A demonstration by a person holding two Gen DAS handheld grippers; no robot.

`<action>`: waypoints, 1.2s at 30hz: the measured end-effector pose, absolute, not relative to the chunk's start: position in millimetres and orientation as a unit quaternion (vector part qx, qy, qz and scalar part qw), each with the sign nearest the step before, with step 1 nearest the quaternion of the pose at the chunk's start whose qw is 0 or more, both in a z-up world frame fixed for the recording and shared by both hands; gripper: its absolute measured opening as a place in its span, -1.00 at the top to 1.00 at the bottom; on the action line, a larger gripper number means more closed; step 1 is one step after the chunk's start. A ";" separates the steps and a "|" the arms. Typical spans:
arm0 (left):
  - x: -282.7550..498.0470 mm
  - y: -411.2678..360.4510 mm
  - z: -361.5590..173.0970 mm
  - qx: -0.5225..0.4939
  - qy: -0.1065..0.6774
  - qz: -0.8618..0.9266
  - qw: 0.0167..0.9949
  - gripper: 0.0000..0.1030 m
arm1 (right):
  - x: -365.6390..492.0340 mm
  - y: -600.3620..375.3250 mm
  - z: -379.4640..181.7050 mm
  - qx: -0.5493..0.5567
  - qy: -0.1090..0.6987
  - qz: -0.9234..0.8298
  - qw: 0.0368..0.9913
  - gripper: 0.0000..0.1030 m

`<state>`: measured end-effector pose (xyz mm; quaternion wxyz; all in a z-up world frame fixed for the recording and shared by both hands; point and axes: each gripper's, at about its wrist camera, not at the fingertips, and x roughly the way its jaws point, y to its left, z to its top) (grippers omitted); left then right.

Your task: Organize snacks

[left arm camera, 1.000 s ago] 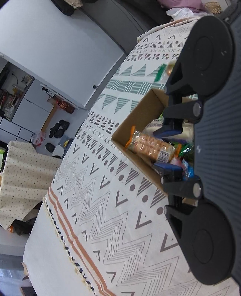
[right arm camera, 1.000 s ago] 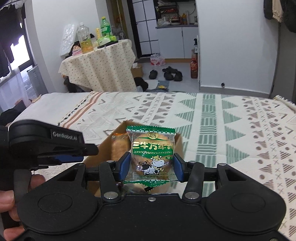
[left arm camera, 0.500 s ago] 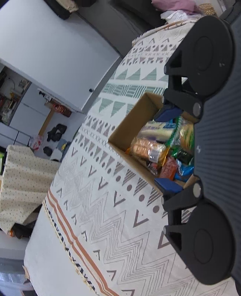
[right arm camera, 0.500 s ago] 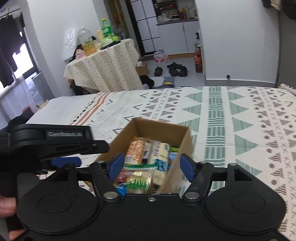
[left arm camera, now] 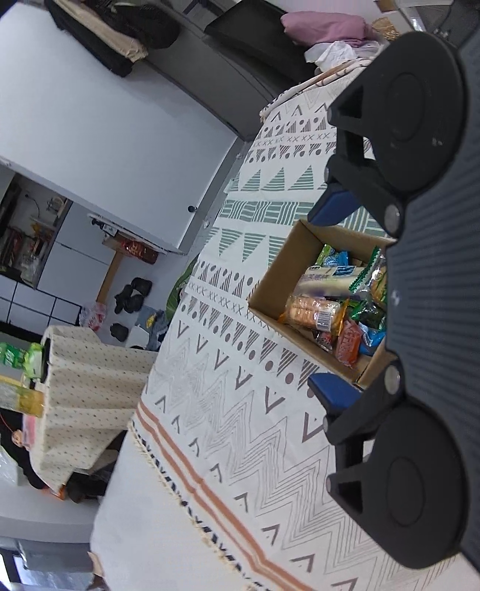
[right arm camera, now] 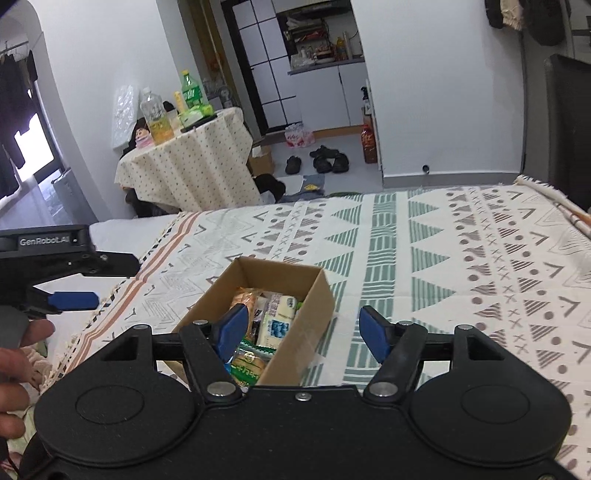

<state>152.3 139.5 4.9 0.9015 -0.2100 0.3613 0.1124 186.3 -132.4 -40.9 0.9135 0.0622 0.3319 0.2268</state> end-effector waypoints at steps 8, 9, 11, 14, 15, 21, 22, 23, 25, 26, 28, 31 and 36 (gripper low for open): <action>131.0 123.0 25.6 -0.171 0.366 0.103 0.909 -0.68 | 163.8 -155.4 -21.8 0.071 0.319 0.219 0.919 -0.47; 127.8 119.8 28.0 -0.164 0.366 0.101 0.911 -0.68 | 160.5 -157.6 -19.6 0.071 0.317 0.219 0.920 -0.48; 121.2 113.2 32.4 -0.150 0.366 0.092 0.914 -0.70 | 153.1 -162.4 -15.0 0.070 0.313 0.218 0.922 -0.54; 108.2 102.7 37.9 -0.136 0.365 0.084 0.917 -0.78 | 140.8 -171.8 -8.2 0.078 0.307 0.214 0.924 -0.71; 104.3 99.1 39.4 -0.132 0.364 0.081 0.918 -0.82 | 137.2 -174.6 -6.0 0.080 0.306 0.213 0.924 -0.74; 77.2 83.9 46.5 -0.116 0.356 0.064 0.925 -1.00 | 114.0 -188.5 5.7 0.077 0.297 0.209 0.928 -0.97; 73.0 83.5 47.7 -0.117 0.353 0.062 0.926 -1.00 | 110.4 -191.3 7.5 0.079 0.295 0.207 0.929 -1.00; 67.6 83.2 49.4 -0.118 0.351 0.058 0.927 -1.00 | 106.5 -194.4 9.1 0.082 0.295 0.206 0.929 -1.00; 59.0 82.9 52.4 -0.115 0.348 0.055 0.929 -1.00 | 100.1 -200.5 11.3 0.089 0.296 0.206 0.929 -1.00; 54.1 82.3 54.3 -0.112 0.347 0.055 0.930 -1.00 | 96.2 -203.3 12.2 0.092 0.295 0.206 0.928 -1.00; 44.1 80.6 58.0 -0.105 0.343 0.055 0.932 -1.00 | 87.6 -207.8 13.7 0.095 0.293 0.205 0.929 -1.00; 30.2 75.9 63.0 -0.096 0.339 0.048 0.935 -1.00 | 76.5 -212.5 13.9 0.093 0.295 0.202 0.929 -1.00; 8.7 70.9 66.9 -0.087 0.331 0.038 0.939 -1.00 | 58.0 -217.7 17.6 0.092 0.290 0.192 0.933 -1.00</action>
